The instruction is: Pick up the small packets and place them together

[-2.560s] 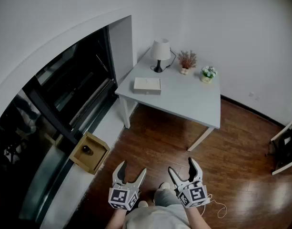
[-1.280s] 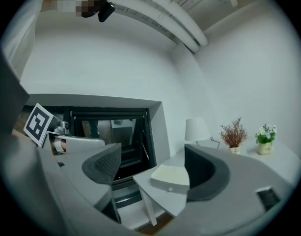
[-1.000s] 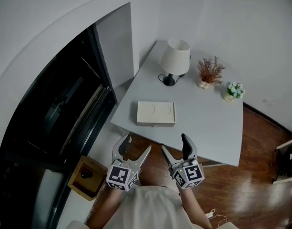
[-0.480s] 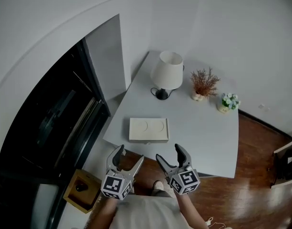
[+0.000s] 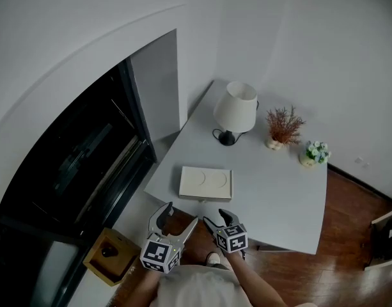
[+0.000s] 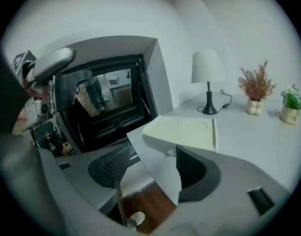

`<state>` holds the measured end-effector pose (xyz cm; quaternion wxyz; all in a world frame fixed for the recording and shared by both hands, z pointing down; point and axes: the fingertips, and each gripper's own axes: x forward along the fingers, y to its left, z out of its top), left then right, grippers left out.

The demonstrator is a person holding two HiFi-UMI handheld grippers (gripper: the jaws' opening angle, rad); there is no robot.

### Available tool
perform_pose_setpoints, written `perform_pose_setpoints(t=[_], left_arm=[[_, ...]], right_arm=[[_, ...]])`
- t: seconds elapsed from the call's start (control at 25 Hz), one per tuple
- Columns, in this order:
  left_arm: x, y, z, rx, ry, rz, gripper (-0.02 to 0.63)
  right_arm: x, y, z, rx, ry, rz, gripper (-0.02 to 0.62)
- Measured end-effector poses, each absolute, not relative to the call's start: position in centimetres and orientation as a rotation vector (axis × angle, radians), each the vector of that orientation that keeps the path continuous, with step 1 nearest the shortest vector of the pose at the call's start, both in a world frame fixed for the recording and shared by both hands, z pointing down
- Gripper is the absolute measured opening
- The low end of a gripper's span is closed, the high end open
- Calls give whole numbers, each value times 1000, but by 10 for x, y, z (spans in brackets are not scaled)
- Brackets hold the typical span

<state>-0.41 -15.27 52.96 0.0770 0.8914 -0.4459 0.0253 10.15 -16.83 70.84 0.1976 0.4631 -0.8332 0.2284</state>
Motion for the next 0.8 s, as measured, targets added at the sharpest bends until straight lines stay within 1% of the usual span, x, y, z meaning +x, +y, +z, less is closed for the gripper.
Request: perform_pose_setpoints(t=[0.28, 0.64, 0.68, 0.72, 0.76, 0.8], left_arm=[[-21, -150, 530, 2636, -1370, 85, 341], [-36, -145, 530, 2610, -1381, 91, 341], [-39, -145, 531, 2605, -1387, 92, 341], [-42, -146, 532, 2599, -1394, 93, 341], [-45, -146, 532, 2592, -1401, 93, 341], [-48, -147, 533, 2586, -1408, 94, 341]], right_arm=[[91, -217, 781, 1342, -2198, 928, 291], [96, -241, 828, 1436, -2015, 1180, 290], [95, -242, 829, 1434, -2009, 1208, 269], [93, -243, 830, 1433, -2007, 1237, 158], [92, -245, 830, 1439, -2003, 1267, 137], [92, -247, 830, 1449, -1996, 1293, 137]])
